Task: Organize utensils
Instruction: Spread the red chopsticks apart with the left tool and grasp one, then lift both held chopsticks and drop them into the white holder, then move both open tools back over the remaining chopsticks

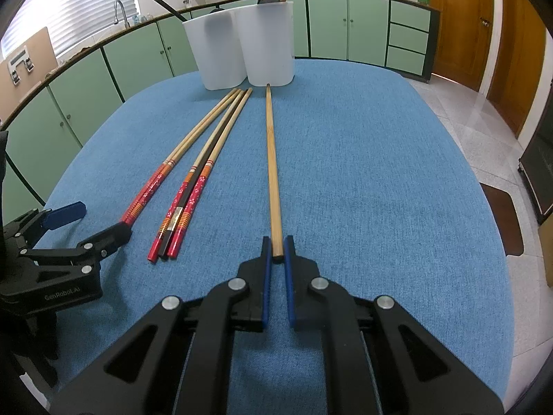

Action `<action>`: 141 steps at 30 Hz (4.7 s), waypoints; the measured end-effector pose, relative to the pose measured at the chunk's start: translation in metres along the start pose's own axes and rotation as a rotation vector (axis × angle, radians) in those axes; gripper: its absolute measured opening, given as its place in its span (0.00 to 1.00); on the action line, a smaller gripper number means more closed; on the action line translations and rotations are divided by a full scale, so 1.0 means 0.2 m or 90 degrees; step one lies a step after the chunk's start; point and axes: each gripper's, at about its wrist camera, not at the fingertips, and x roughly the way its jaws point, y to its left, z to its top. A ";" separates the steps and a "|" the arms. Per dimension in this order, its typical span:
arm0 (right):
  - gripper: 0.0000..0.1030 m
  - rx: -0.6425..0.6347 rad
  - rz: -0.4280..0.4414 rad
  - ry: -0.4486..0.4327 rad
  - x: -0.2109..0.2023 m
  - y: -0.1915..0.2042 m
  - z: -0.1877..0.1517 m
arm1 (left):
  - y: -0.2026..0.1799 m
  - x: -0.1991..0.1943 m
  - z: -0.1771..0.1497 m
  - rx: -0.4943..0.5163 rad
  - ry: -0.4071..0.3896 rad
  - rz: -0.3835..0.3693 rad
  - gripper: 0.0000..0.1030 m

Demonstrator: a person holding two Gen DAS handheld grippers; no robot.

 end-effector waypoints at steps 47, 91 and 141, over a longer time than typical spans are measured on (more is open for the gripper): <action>0.06 -0.001 0.021 -0.042 -0.15 0.01 0.05 | -0.07 -0.22 0.06 0.006 -0.061 -0.059 0.06; 0.06 -0.055 0.132 -0.324 -0.97 -0.04 1.40 | 0.06 -0.94 1.05 0.032 -0.405 -0.103 0.05; 0.87 0.044 0.024 -0.102 -0.22 -0.07 0.28 | 0.06 -0.28 0.22 -0.008 -0.144 -0.049 0.74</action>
